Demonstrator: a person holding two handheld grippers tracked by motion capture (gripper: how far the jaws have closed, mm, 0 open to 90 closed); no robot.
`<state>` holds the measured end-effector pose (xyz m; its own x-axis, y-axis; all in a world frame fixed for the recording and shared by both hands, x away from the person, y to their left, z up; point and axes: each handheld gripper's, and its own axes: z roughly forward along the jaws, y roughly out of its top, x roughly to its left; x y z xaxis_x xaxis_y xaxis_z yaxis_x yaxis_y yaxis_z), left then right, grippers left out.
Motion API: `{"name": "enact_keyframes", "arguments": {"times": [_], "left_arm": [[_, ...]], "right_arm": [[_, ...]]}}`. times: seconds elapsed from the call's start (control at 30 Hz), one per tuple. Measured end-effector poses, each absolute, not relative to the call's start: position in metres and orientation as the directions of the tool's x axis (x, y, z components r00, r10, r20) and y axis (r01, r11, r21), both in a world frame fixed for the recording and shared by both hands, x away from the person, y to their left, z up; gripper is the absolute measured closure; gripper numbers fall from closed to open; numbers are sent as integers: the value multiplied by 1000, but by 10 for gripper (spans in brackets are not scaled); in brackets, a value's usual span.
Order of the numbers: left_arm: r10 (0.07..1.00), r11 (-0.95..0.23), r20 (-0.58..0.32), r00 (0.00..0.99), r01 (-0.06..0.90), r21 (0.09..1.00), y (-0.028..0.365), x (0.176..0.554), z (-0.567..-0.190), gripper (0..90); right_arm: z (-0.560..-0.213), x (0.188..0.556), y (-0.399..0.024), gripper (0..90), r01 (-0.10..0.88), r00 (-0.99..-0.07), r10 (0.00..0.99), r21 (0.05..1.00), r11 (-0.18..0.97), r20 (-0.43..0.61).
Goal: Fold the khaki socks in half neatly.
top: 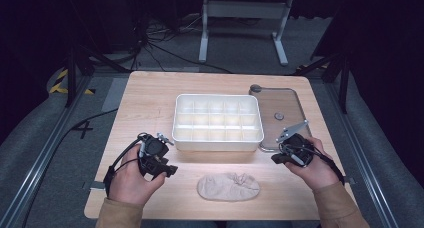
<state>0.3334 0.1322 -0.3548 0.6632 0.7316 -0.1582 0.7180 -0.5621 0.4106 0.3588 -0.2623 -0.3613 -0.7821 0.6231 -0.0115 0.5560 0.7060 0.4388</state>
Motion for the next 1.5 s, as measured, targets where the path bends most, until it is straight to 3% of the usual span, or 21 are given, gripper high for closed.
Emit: {"name": "enact_keyframes", "arguments": {"times": [0.5,0.8,0.97,1.5], "left_arm": [[724,-592,-110,680,696,407,117,322,-358,589],[696,-603,-150,702,685,408,113,323,-359,583],[676,-628,-109,728,648,431,109,320,-363,573],[658,-633,-179,731,667,394,101,323,-370,638]], "right_arm": [[-364,340,-218,899,444,-872,489,452,774,20],[-371,333,-199,899,409,-898,438,440,800,38],[-375,331,-193,899,395,-915,383,488,779,129],[-402,323,-164,899,349,-936,325,440,827,132]]}}
